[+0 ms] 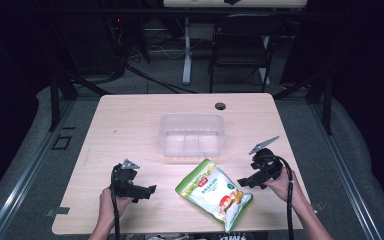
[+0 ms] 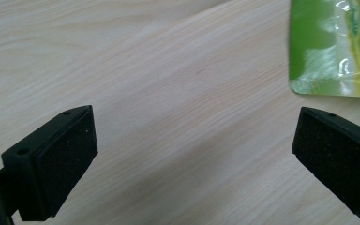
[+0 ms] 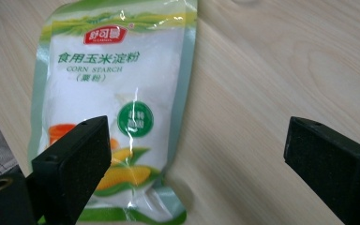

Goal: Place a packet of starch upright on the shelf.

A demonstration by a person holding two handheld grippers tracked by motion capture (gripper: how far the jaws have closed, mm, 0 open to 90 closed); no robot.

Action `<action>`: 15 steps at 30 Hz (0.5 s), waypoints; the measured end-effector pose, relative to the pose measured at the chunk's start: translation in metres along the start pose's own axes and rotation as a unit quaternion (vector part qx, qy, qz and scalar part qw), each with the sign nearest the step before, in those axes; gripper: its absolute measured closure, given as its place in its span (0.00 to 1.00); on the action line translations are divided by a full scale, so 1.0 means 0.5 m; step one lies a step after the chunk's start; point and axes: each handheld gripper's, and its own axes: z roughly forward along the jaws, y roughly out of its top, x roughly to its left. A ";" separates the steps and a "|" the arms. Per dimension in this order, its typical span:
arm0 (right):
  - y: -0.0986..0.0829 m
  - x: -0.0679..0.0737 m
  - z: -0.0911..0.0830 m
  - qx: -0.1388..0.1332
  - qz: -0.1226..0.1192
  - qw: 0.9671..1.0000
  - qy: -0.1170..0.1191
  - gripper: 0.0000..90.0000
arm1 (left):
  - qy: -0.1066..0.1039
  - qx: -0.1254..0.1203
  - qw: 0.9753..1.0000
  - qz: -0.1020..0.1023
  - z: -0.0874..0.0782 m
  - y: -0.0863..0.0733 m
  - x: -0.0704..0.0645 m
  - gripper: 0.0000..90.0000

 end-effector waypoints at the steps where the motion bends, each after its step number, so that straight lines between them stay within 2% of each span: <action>1: 0.007 0.001 0.006 0.005 -0.003 1.000 0.004 0.09 | -0.004 -0.001 1.000 0.001 0.002 0.001 -0.002 0.00; 4: 0.015 0.006 0.023 0.006 -0.005 1.000 0.006 0.08 | -0.005 -0.004 1.000 0.008 0.005 0.002 -0.005 0.00; 5: 0.023 0.010 0.038 0.013 -0.006 1.000 0.018 0.09 | -0.007 -0.006 1.000 0.011 0.005 0.002 -0.005 0.00; 8: 0.032 0.013 0.049 0.017 -0.010 1.000 0.022 0.10 | -0.008 -0.014 1.000 0.010 0.001 0.001 -0.001 0.00; 9: 0.036 0.016 0.057 0.012 -0.007 1.000 0.025 0.10 | -0.008 -0.012 1.000 0.008 0.000 0.001 0.000 0.00; 12: 0.054 0.015 0.075 0.023 -0.012 0.999 0.038 0.13 | -0.012 -0.010 1.000 0.011 0.003 0.001 -0.003 0.01; 14: 0.058 0.015 0.079 0.024 -0.012 0.999 0.039 0.14 | -0.013 -0.009 1.000 0.012 0.004 0.002 -0.007 0.00; 15: 0.066 0.015 0.087 0.027 -0.015 0.999 0.041 0.16 | 0.000 -0.009 1.000 0.025 0.004 0.005 -0.011 0.00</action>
